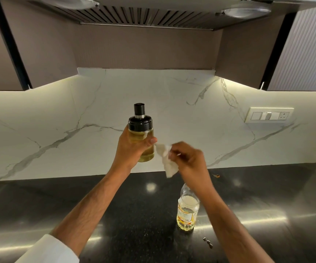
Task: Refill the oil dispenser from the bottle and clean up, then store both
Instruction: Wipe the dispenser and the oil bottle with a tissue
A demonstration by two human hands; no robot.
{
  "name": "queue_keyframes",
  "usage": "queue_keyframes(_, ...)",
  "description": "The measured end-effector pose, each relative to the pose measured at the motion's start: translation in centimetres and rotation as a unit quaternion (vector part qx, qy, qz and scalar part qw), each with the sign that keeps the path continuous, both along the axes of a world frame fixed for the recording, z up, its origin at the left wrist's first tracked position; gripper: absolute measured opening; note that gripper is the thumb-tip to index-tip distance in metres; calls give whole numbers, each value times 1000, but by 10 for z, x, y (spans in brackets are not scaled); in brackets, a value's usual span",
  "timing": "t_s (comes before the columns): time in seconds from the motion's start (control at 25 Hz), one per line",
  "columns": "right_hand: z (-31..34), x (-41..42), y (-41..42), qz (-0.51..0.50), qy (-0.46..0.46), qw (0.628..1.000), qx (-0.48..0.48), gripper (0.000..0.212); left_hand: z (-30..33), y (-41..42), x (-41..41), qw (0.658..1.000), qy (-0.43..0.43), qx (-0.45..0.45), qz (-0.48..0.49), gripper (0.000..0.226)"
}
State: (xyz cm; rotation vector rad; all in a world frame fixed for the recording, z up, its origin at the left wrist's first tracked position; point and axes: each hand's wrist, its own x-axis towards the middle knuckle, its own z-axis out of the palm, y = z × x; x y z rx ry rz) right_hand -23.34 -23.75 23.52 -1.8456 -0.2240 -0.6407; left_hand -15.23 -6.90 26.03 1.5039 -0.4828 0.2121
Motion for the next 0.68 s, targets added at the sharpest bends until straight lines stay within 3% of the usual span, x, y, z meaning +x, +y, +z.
queue_keyframes(0.08,35,-2,0,-1,-73,997,-13,12,-2,-4,2,1000,2,19,10,60)
queue_keyframes(0.16,69,0,12,-11,-179,977,-112,16,-4,-11,2,999,-11,47,21,62)
queue_keyframes(0.28,92,15,37,-113,-290,882,-354,11,-2,-18,3,993,-33,92,63,57)
queue_keyframes(0.36,90,25,48,-178,-301,802,-484,10,-1,-18,4,978,-68,154,122,51)
queue_keyframes(0.4,86,28,51,-185,-297,781,-517,10,-2,-16,6,969,-85,180,144,49)
queue_keyframes(0.6,70,26,60,-175,-329,713,-594,22,-5,-3,9,921,-141,298,207,40)
queue_keyframes(0.68,65,21,63,-187,-317,697,-615,26,-9,0,9,922,-148,286,215,36)
